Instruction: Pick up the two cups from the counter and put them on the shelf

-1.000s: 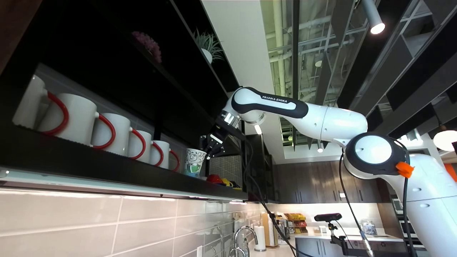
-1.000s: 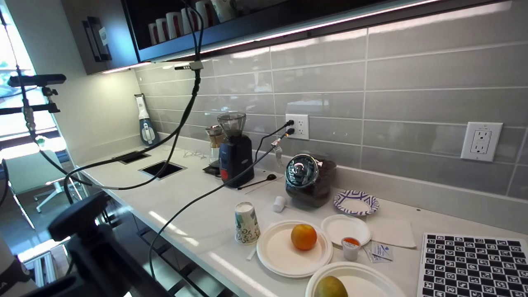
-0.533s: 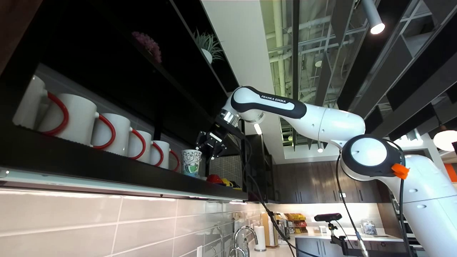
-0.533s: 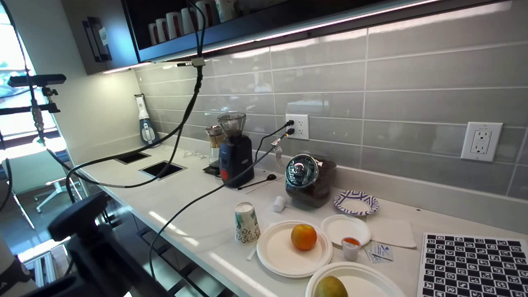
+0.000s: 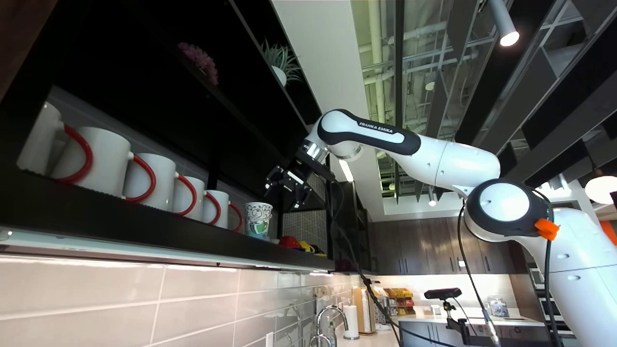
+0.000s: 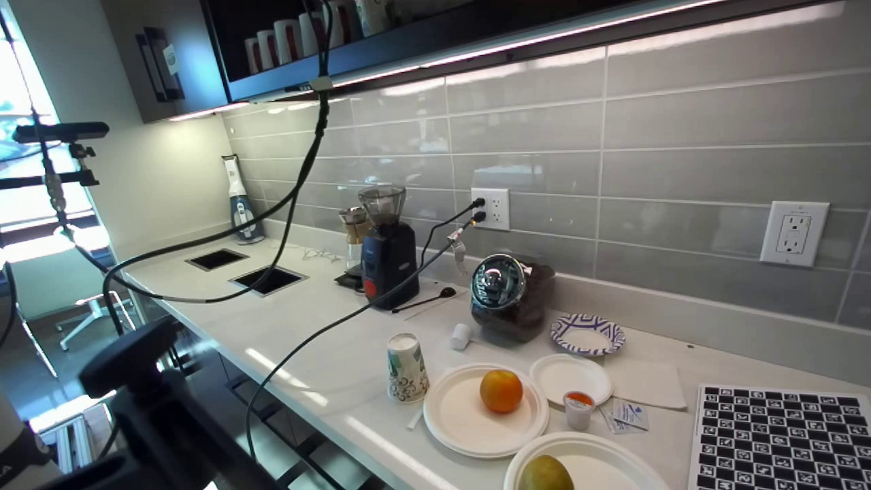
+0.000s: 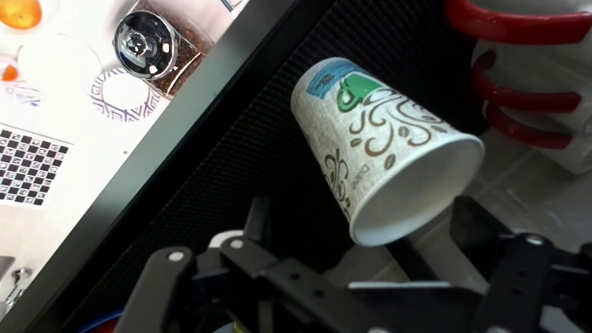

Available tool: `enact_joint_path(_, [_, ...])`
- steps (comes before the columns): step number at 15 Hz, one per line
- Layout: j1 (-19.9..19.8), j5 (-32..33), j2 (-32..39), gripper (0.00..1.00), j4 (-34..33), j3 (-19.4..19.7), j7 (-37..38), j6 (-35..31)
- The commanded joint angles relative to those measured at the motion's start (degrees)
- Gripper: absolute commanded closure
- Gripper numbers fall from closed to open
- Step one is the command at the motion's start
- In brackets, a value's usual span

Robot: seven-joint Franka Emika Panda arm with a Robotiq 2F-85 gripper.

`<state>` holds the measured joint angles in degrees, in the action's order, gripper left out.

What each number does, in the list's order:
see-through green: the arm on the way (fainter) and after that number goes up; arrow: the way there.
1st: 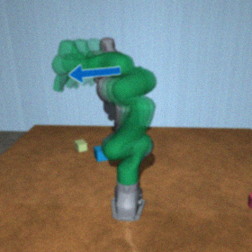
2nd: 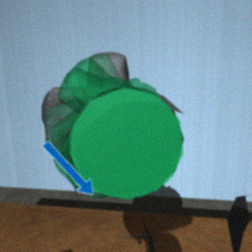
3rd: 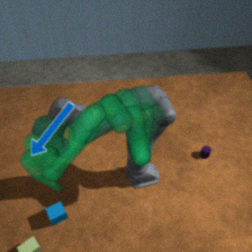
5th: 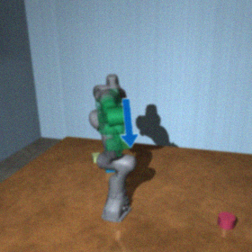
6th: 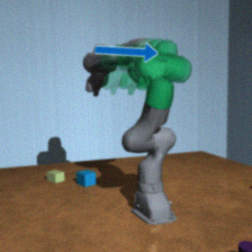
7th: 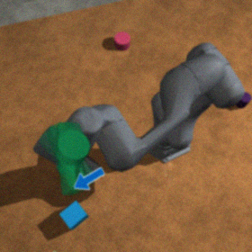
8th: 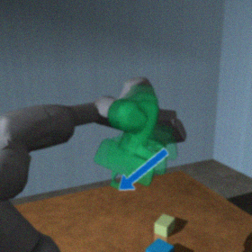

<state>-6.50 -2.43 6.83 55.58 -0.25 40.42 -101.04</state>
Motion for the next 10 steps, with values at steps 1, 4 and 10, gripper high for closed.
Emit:
enact_joint_path(1, [0.51,2.87,-5.33,0.00,5.97,-0.02,-0.36,-0.31])
enact_joint_path(4, [0.45,4.11,-11.27,0.00,13.87,-0.21,-0.78,-0.49])
enact_joint_path(10, [0.14,5.76,-23.63,0.00,29.84,-0.16,-6.37,-5.66])
